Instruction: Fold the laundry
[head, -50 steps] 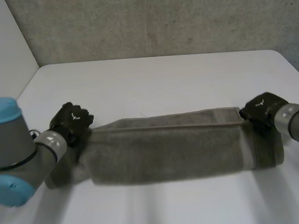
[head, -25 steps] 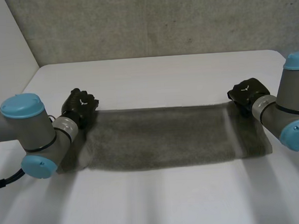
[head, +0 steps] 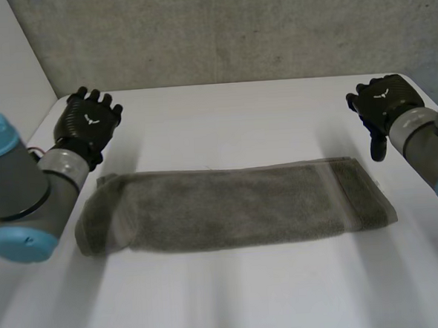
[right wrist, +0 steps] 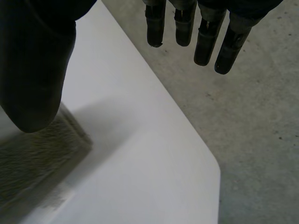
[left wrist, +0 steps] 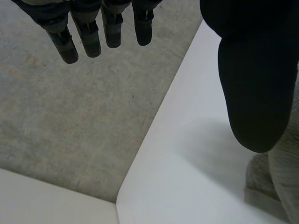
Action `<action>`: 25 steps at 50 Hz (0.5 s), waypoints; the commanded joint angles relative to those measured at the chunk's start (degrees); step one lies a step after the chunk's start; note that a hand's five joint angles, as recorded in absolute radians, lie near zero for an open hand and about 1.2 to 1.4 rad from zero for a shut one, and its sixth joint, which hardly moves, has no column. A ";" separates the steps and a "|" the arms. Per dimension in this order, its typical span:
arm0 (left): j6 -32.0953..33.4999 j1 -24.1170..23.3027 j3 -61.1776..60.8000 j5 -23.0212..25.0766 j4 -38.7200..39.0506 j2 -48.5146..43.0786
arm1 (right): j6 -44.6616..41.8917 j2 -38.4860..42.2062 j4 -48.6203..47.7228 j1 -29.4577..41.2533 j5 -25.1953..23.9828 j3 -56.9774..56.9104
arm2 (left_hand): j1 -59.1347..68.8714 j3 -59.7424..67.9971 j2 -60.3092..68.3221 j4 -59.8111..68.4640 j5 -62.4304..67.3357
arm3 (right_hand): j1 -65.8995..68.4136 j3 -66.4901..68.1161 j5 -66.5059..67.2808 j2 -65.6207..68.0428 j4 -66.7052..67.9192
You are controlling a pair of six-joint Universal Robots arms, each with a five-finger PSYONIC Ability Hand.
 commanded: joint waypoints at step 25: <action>-19.28 10.85 -24.40 9.11 -4.77 12.20 | 0.60 -3.57 -13.51 -9.58 -11.72 30.87 | 3.81 4.14 4.09 4.21 2.43 | 19.24 18.55 18.93 18.32 17.71</action>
